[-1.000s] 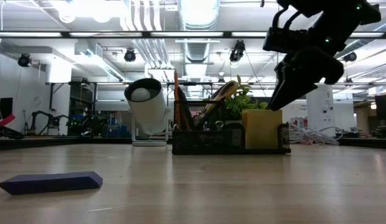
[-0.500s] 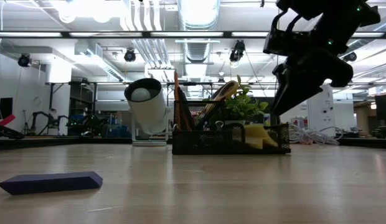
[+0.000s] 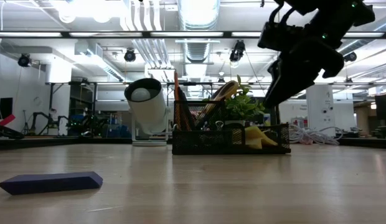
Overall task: Pick and place office supplies into organizer
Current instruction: Put the yellow sticky notes into the black desk organizer
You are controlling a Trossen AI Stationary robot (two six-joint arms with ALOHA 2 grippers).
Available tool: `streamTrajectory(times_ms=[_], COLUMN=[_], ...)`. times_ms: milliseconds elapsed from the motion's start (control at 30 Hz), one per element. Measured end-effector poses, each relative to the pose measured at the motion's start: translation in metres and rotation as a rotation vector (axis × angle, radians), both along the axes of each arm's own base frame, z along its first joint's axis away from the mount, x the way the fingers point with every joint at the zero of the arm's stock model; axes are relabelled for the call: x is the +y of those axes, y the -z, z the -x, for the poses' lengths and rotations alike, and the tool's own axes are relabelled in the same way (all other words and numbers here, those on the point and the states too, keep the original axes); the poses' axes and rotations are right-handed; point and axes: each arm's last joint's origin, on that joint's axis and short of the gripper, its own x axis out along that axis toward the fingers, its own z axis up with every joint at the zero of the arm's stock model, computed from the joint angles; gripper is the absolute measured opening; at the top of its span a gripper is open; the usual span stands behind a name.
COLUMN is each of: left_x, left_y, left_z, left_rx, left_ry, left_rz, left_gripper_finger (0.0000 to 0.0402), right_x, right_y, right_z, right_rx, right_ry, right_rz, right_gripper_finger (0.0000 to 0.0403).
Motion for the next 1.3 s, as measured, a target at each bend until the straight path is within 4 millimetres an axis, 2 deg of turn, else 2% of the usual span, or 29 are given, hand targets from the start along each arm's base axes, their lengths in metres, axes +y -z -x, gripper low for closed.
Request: streamTrajectory(times_ms=[267, 433, 700, 867, 1000, 1300], left_x=[0.0, 0.0, 0.0, 0.0, 0.0, 0.0], left_y=[0.0, 0.0, 0.0, 0.0, 0.0, 0.001], left_z=[0.0, 0.0, 0.0, 0.0, 0.0, 0.0], left_rx=[-0.012, -0.013, -0.012, -0.011, -0.011, -0.01], left_ry=[-0.012, -0.013, -0.013, -0.013, -0.013, -0.012], left_rz=[0.017, 0.019, 0.018, 0.018, 0.018, 0.018], left_gripper_finger=[0.0151, 0.0151, 0.0151, 0.0151, 0.0151, 0.0151], right_x=[0.004, 0.009, 0.01, 0.009, 0.006, -0.014], right_y=[0.012, 0.023, 0.042, 0.051, 0.051, 0.049], right_z=[-0.009, -0.014, -0.021, -0.023, -0.024, -0.027], right_rx=[0.032, 0.062, 0.108, 0.136, 0.132, 0.121], right_ry=[-0.19, -0.305, -0.308, -0.291, -0.247, -0.135], right_rz=[0.061, 0.003, 0.01, 0.032, 0.073, 0.108], right_gripper_finger=[0.0095, 0.0076, 0.0013, 0.0009, 0.0009, 0.0009])
